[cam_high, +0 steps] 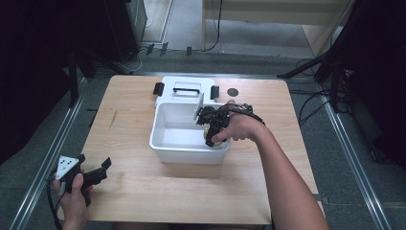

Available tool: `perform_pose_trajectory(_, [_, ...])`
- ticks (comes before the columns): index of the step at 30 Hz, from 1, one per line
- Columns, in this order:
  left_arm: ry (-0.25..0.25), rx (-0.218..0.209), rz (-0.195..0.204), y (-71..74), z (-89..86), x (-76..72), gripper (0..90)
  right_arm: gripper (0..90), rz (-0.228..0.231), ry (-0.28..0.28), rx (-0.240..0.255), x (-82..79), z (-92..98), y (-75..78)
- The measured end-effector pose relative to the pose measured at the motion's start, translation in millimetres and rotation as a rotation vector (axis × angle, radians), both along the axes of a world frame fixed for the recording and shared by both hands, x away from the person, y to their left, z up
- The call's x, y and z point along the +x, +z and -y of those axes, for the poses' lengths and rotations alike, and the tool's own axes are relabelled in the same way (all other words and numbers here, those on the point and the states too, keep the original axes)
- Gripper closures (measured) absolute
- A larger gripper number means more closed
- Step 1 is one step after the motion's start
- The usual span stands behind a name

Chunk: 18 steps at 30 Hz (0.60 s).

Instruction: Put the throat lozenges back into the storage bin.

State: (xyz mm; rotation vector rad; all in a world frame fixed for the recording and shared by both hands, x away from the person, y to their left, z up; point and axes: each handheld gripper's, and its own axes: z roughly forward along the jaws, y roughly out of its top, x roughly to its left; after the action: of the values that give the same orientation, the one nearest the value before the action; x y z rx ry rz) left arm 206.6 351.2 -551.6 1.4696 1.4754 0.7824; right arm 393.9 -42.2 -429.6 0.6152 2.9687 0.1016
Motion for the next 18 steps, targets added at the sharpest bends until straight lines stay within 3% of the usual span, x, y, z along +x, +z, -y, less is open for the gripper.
perform_pose_trajectory(5, [-0.001, -0.002, -0.002, 0.0, -0.3, 0.0, 0.0, 20.4, -0.016, -0.010, -0.018, 3.4, -2.1, -4.6])
perform_pose_trajectory(12, [0.000, -0.002, -0.002, 0.0, -0.1, 0.1, 0.0, 20.3, 0.001, -0.012, -0.060, 6.4, -7.1, -9.9])
perform_pose_trajectory(18, [-0.001, -0.003, -0.004, 0.1, -0.2, 0.0, 0.0, 20.1, 0.002, -0.009, -0.068, 5.6, -8.0, -11.1])
